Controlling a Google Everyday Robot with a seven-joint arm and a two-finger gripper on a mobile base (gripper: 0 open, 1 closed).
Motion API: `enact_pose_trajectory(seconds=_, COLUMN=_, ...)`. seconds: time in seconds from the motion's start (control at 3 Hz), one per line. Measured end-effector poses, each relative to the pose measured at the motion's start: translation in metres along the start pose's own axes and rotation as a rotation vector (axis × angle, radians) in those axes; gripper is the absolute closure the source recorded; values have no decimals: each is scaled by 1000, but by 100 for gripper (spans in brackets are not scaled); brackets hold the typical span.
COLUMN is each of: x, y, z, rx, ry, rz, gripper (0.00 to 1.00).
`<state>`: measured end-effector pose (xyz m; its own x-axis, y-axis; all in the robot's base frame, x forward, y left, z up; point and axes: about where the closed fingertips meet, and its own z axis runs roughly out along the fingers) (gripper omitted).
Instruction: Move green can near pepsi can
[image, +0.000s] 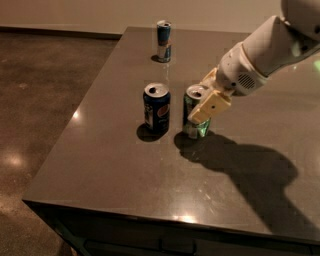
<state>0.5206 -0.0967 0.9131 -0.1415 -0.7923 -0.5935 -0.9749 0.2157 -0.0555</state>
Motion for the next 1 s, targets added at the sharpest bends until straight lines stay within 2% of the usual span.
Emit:
enact_pose_trajectory(seconds=0.33, x=-3, y=5, z=13, rx=11, ry=28, rz=-36, gripper=68)
enact_pose_trajectory(seconds=0.67, x=-6, y=2, z=18, rx=6, ry=8, rz=-14, gripper=44)
enact_pose_trajectory(seconds=1.0, x=-8, y=4, z=18, rx=5, ry=8, rz=-17, gripper=13)
